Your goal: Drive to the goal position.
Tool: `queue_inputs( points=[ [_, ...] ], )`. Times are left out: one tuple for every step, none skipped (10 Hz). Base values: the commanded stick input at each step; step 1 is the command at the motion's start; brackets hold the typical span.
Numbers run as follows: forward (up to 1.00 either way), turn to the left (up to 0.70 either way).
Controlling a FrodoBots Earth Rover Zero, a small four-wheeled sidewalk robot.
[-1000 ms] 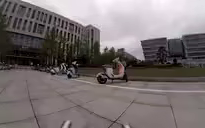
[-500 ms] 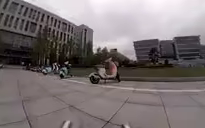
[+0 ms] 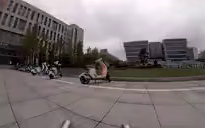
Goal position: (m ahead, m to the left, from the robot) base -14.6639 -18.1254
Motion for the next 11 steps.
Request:
queue_inputs(
  points=[
    [0.0,-0.76],
    [0.0,-0.76],
    [0.0,-0.76],
    [0.0,-0.76],
    [0.0,-0.76],
    [0.0,-0.76],
    [0.0,-0.76],
    [0.0,-0.76],
    [0.0,-0.76],
    [0.0,-0.76],
    [0.0,-0.76]
  ],
)
